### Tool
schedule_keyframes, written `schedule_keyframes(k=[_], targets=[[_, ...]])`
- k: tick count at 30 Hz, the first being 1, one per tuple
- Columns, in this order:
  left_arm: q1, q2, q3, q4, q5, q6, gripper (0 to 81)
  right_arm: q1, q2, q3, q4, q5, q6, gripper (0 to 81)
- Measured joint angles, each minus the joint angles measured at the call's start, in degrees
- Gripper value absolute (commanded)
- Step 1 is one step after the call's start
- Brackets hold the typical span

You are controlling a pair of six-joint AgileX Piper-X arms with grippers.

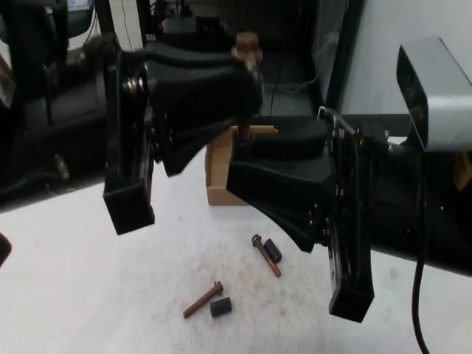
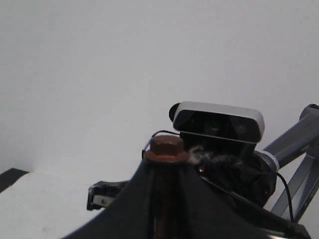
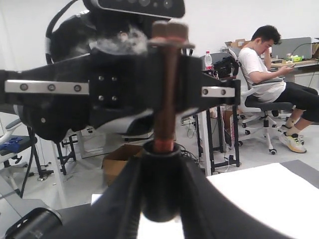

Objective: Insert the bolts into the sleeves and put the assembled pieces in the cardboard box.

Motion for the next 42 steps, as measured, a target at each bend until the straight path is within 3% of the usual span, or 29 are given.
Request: schedule_keyframes(k=[4,6,9,12,15,24,31,35,39,42], targets=[[0.1,0.0,-0.2,2.1,1.9,1.4,1.3,0.0,0.2,0.0,0.6,-0.2,0.2,0.8],[0.1,0.0,-0.1,2.2,2.2,1.6,6.6,0.0,0.1,0.0,0.9,-0.4,0.2,0.8],[0.1,0.0,-0.3,2.9,3.1,1.7,24.7,0.0,0.1,0.0,0.9,-0.7,0.2,0.8],[0.1,0.0,-0.3,3.2,4.0,1.7,51.2,0.0,0.3,0.0,0.9,-0.5,0.2,0.8],[0.1,0.0,-0.3,3.7,4.2,0.7,58.9,0.0,0.4,0.0,0.7,-0.3,0.2,0.8],[0.1,0.0,-0.3,4.2,3.9,-1.1,58.7,0.0,0.4,0.0,0.1,-0.4,0.2,0.8],[2.2,0.0,-0.1,0.5,-3.7,-1.1,57.5,-0.6,0.4,-0.2,5.0,-0.4,0.2,0.8],[5.1,-2.2,-0.3,-6.3,-12.1,-1.1,40.5,-2.2,0.4,-0.2,9.9,1.8,0.2,0.8],[7.3,-4.7,-0.4,-7.5,-17.4,-1.1,3.1,-5.8,0.4,-0.3,14.3,6.4,0.2,0.8],[8.7,-5.7,-0.5,-4.3,-18.6,-0.1,0.3,-9.4,0.8,-1.8,22.8,12.2,1.6,0.8]])
